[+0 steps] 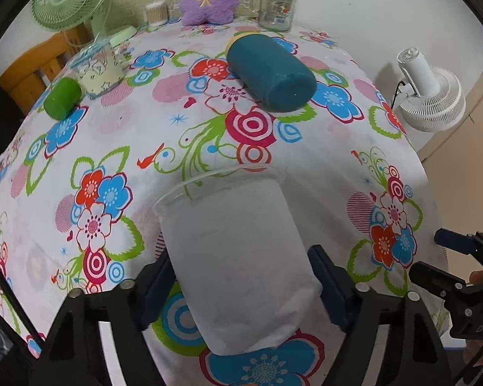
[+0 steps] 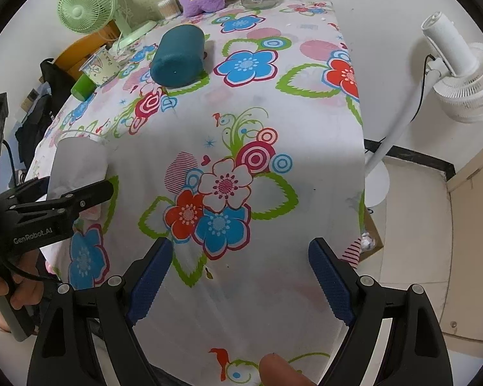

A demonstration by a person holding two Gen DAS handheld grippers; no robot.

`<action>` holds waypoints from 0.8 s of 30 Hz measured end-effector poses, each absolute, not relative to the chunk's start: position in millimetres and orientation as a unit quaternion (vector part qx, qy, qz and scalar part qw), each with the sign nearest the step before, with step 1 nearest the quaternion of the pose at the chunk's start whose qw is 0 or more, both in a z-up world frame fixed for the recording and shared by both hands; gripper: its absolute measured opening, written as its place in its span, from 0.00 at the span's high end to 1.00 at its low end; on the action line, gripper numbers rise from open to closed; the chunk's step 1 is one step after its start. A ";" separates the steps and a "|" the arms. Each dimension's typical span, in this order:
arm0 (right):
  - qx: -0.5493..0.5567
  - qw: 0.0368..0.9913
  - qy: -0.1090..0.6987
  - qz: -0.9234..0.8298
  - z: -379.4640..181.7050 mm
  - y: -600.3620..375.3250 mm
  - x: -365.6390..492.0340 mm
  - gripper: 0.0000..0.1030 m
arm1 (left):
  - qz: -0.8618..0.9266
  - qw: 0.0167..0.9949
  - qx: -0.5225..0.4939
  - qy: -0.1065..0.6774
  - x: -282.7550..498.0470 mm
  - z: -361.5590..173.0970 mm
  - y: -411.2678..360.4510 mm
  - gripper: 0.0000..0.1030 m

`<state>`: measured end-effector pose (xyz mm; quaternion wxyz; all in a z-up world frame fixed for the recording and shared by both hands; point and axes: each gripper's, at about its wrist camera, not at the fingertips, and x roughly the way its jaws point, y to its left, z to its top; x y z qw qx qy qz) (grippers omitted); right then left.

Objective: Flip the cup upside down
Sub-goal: 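Bring the left tool to the held cup and grasp it, then rotate the left tool to turn the paper cup rim-down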

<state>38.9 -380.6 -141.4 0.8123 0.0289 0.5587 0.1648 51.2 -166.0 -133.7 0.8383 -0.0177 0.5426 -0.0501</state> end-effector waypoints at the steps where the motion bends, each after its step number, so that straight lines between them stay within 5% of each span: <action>1: 0.030 0.812 0.559 0.165 -141.9 -380.5 39.2 0.14 | -0.052 0.839 -0.023 0.541 50.6 -133.2 -164.6 0.23; 9: 0.033 0.811 0.560 0.166 -143.0 -378.6 39.4 0.14 | -0.062 0.835 -0.033 0.546 48.3 -129.7 -154.6 0.27; 24: 0.045 0.814 0.553 0.174 -143.1 -373.5 35.4 0.15 | -0.112 0.824 0.098 0.547 42.5 -80.2 -131.1 0.27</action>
